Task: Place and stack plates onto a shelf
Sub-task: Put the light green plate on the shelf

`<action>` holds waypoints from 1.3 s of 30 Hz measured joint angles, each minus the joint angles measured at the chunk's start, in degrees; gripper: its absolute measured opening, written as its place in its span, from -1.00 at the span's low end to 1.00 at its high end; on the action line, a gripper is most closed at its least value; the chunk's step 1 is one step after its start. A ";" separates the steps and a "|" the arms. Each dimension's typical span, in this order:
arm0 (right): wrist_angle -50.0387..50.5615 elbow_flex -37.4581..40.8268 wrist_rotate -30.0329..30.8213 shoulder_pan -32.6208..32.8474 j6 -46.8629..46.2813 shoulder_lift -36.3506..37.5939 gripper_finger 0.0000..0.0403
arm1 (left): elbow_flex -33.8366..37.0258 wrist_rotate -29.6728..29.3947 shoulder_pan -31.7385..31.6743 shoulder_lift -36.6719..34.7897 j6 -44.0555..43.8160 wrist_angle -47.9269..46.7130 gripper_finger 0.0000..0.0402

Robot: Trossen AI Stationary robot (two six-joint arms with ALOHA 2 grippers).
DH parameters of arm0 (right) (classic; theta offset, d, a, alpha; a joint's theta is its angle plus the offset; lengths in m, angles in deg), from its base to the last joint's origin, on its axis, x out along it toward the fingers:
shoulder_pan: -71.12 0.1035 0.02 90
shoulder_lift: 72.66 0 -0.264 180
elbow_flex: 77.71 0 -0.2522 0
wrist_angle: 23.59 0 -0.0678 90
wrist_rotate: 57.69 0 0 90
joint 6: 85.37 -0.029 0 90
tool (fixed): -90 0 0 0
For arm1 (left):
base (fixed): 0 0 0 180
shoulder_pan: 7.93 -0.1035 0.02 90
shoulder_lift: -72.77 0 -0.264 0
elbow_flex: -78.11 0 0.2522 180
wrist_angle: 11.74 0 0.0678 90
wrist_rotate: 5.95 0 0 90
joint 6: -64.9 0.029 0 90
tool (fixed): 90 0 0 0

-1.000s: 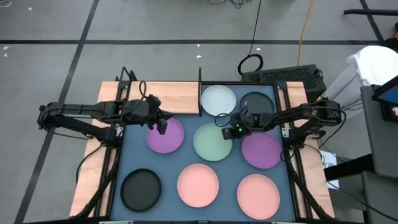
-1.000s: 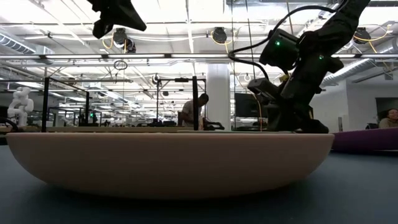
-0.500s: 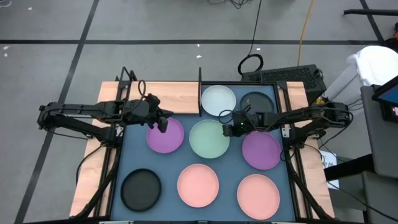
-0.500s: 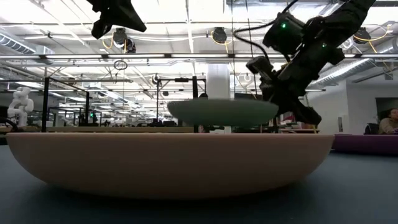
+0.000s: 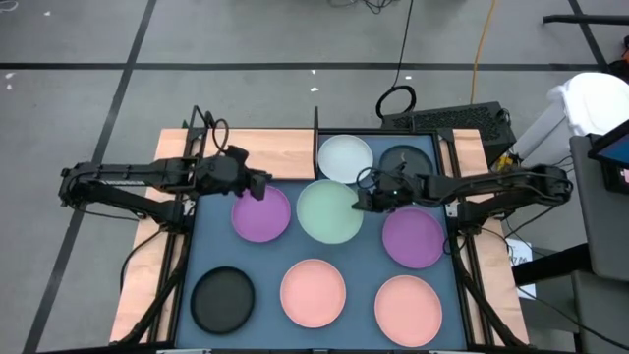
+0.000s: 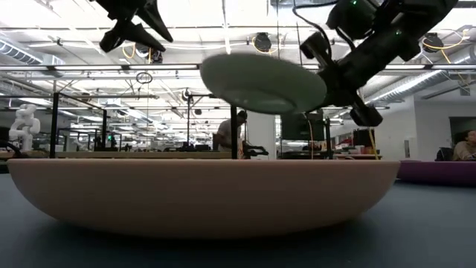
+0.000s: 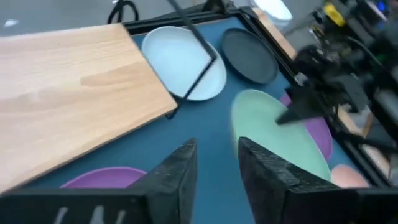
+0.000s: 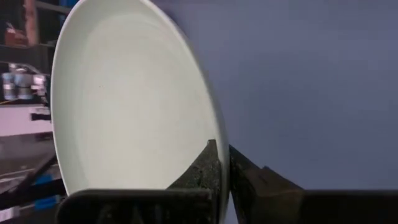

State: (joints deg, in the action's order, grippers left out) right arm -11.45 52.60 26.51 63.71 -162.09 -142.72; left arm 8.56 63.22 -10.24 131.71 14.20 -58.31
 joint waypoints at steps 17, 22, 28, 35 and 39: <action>11.82 -13.16 10.66 6.17 -3.16 3.74 -0.99 | 0.00 -0.15 -0.26 0.01 -17.43 -1.78 0.33; 21.57 -20.00 13.67 4.82 0.15 3.54 -0.99 | 0.00 0.35 -0.26 0.02 -21.55 -1.29 0.49; 27.71 -23.69 16.50 3.11 1.91 3.58 -0.99 | 0.00 5.57 -0.24 0.00 -22.47 2.87 0.65; 27.06 -23.73 16.36 2.11 2.20 3.10 -0.99 | 0.00 5.82 -0.26 0.00 -20.49 10.45 0.66; 26.62 -23.73 16.17 2.14 2.25 1.82 -0.99 | 0.00 5.59 -0.35 0.78 -18.37 13.89 0.66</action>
State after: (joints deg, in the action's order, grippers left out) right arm 15.17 28.87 42.68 65.86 -159.84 -140.90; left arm 8.56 68.81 -10.59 132.50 -4.18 -44.42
